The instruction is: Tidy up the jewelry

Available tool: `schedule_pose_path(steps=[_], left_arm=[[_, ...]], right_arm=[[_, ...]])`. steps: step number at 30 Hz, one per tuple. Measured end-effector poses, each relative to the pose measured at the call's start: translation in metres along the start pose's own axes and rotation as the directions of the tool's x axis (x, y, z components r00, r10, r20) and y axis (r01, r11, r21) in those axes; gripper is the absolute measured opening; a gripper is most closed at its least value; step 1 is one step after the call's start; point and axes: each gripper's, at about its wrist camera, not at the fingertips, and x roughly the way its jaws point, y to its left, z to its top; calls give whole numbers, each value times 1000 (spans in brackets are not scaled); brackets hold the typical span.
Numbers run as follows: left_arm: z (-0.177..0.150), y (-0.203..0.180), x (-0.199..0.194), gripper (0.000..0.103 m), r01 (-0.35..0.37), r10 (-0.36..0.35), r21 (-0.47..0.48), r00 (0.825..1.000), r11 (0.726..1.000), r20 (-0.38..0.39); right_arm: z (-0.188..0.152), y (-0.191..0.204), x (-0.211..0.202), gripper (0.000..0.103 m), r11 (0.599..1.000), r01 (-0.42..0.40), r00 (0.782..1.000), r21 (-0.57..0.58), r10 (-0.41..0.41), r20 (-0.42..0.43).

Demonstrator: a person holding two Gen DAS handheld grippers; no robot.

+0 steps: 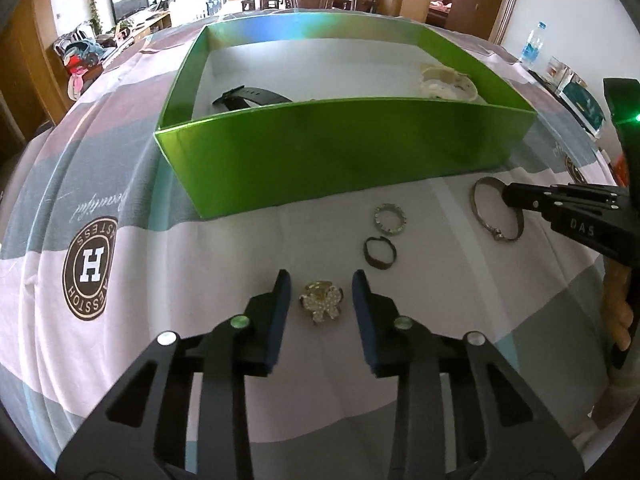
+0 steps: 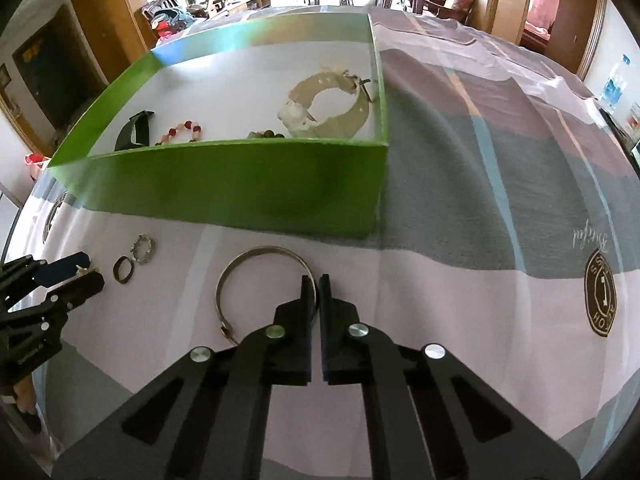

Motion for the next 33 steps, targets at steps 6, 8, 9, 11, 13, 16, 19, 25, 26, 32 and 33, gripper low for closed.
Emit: schedule_pose_path(steps=[6, 8, 9, 11, 13, 16, 19, 25, 26, 32, 33], left_arm=[[5, -4, 3, 25, 3, -3, 3, 1000, 1000, 4], [7, -6, 6, 25, -6, 6, 7, 1000, 1000, 5], [8, -7, 6, 25, -13, 13, 12, 1000, 1000, 6], [8, -9, 7, 28, -22, 21, 22, 1000, 1000, 7], [7, -12, 6, 31, -20, 19, 30, 1000, 999, 7], [5, -14, 3, 38, -21, 20, 31, 1000, 999, 9], [3, -14, -1, 40, -25, 24, 26, 1000, 999, 17], [-2, -13, -5, 41, -22, 22, 18, 999, 1000, 23], [-3, -14, -6, 41, -21, 21, 19, 1000, 1000, 23], [-3, -14, -4, 21, -21, 20, 18, 1000, 1000, 20], [-3, -13, -4, 21, -20, 20, 16, 1000, 1000, 23]], right_arm=[[-7, 7, -4, 4, 999, 6, 1000, -44, -7, -27], [-11, 10, -7, 4, 998, -41, 998, -48, 38, -59], [-13, 11, -8, 4, 997, -60, 996, -50, 57, -72], [-16, 14, -10, 4, 994, -96, 991, -59, 90, -96], [-17, 18, -14, 4, 992, -85, 994, -89, 78, -77], [-15, 19, -15, 12, 993, -72, 997, -91, 68, -45], [-12, 17, -10, 13, 995, -76, 996, -70, 73, -43], [-11, 20, -5, 13, 996, -53, 998, -77, 51, -24], [-11, 19, -4, 13, 996, -53, 998, -76, 51, -22], [-13, 19, -4, 6, 997, -41, 999, -71, 41, -3], [-13, 18, -4, 5, 997, -37, 999, -64, 37, 2]])
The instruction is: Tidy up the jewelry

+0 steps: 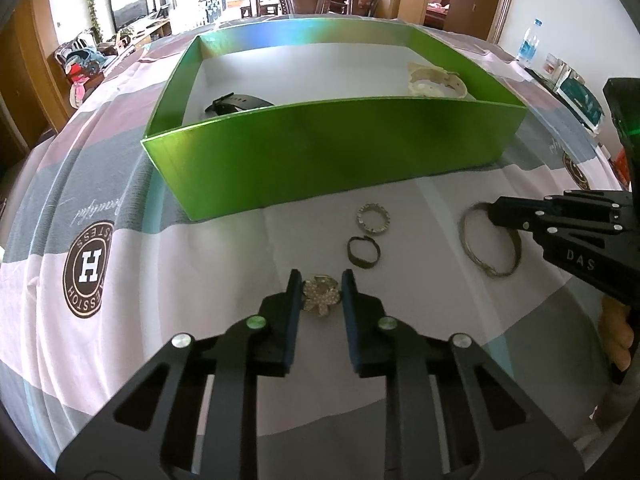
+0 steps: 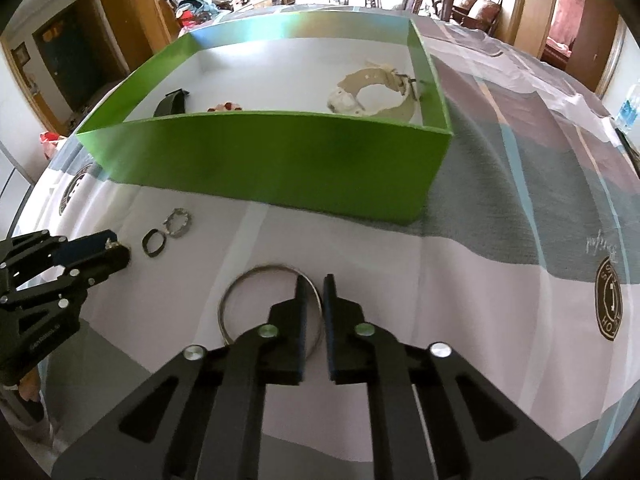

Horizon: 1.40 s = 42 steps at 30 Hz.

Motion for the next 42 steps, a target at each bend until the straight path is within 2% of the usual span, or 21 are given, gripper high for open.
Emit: schedule_pose_path(steps=[8, 13, 15, 16, 19, 22, 24, 29, 30, 32, 34, 42], left_arm=[[12, 11, 9, 21, -16, 16, -52, 1000, 999, 8], [12, 16, 9, 21, -21, 21, -68, 1000, 997, 7], [10, 17, 6, 26, -25, 25, -71, 1000, 997, 8], [9, 18, 5, 32, -24, 25, -73, 1000, 997, 10], [6, 17, 3, 34, -21, 22, -67, 1000, 998, 14], [5, 14, 4, 35, -17, 17, -57, 1000, 998, 9], [6, 14, 7, 35, -20, 20, -58, 1000, 998, 2], [7, 14, 8, 35, -25, 25, -53, 1000, 998, 5], [7, 13, 8, 35, -26, 26, -51, 1000, 998, 6], [7, 13, 9, 35, -29, 29, -47, 1000, 998, 7], [7, 12, 9, 35, -29, 30, -45, 1000, 999, 7], [7, 13, 10, 40, -33, 33, -46, 999, 998, 12]], right_arm=[[6, -24, 1, 5, 992, -22, 1000, 123, 21, 7], [4, -19, 0, 5, 993, -57, 998, 99, 58, -8], [4, -16, 0, 6, 993, -80, 997, 89, 82, -14], [4, -15, 0, 6, 993, -83, 996, 84, 84, -12], [4, -13, 1, 7, 994, -80, 997, 79, 81, -6], [4, -14, 0, 24, 992, -89, 996, 84, 89, 7], [4, -14, -2, 28, 995, -64, 998, 82, 62, 21], [3, -11, -1, 27, 998, -22, 999, 57, 20, 36], [3, -9, -1, 25, 999, -17, 999, 49, 15, 37], [2, -7, -1, 9, 1000, -1, 999, 30, -1, 40], [1, -4, -1, 5, 1000, 1, 999, 17, -2, 40], [0, -3, 0, 5, 1000, 15, 999, 0, -15, 46]])
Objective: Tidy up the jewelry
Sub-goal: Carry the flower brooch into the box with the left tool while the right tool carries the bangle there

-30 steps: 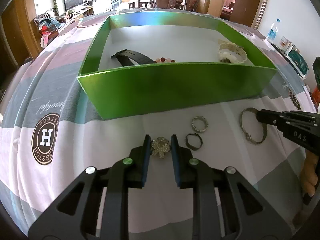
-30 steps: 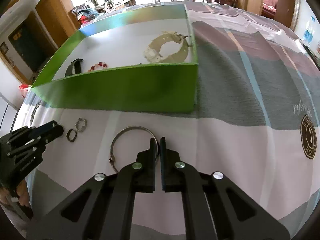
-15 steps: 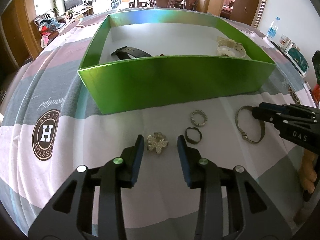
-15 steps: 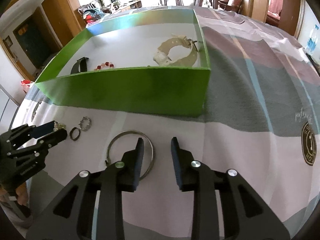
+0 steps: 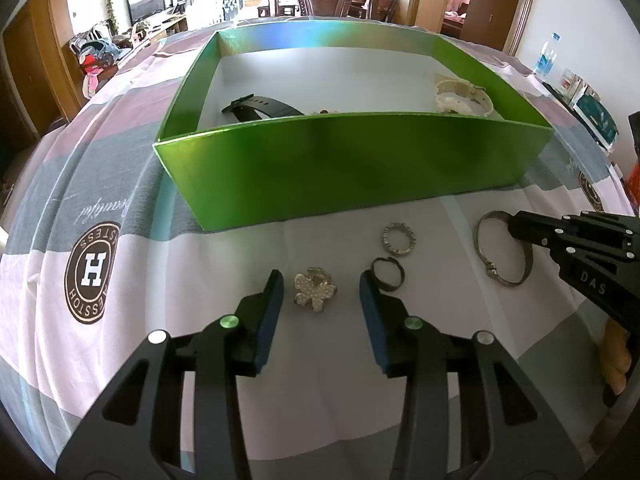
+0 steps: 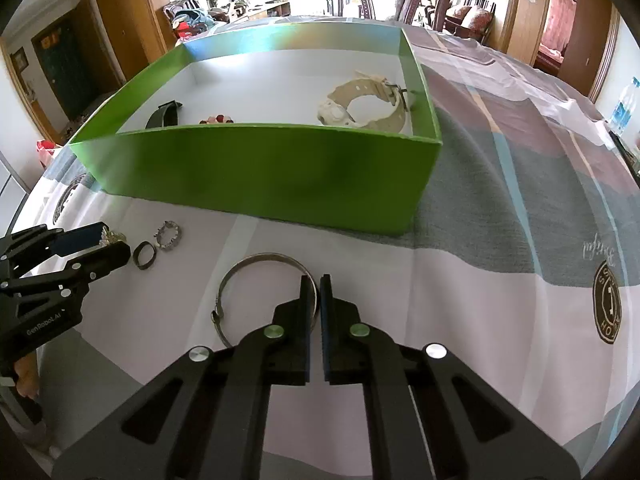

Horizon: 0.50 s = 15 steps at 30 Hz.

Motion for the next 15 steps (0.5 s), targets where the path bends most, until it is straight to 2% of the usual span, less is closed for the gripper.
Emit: schedule_pose_path(steps=[1, 4, 10, 15], left_arm=[[0, 0, 0, 39, -1, 1, 2, 1000, 1000, 1], [1, 1, -1, 21, -1, 1, -3, 1000, 1000, 1], [3, 1, -16, 21, 15, -15, -1, 999, 1000, 35], [14, -4, -55, 21, 25, -31, 44, 991, 999, 131]], right_arm=[[0, 0, 0, 5, 1000, 1, 1000, -2, -1, 1], [0, 1, 0, 5, 1000, 2, 1000, -5, -2, 0], [2, 0, -11, 5, 1000, -18, 1000, 11, 18, 8], [8, 1, -34, 5, 995, -101, 995, 12, 101, 5]])
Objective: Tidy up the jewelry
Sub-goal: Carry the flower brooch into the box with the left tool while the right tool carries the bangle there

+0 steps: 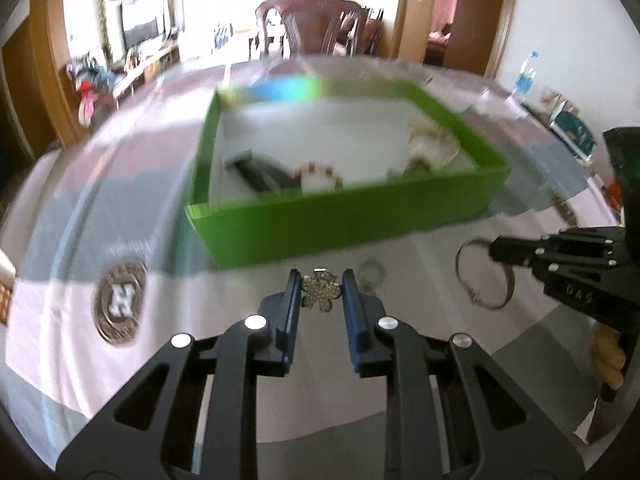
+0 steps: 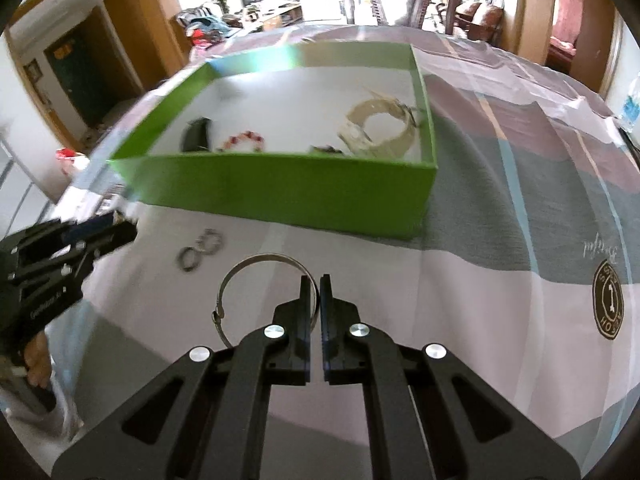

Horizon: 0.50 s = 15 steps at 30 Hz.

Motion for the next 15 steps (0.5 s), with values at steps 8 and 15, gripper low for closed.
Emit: schedule_pose_path(steps=[8, 15], left_arm=[[62, -5, -19, 21, -12, 2, 75, 992, 997, 129], [98, 15, 47, 21, 33, -32, -14, 998, 999, 54]], right_arm=[[56, 11, -51, 5, 999, 24, 985, -38, -17, 172], [100, 7, 2, 5, 999, 38, 989, 26, -41, 139]])
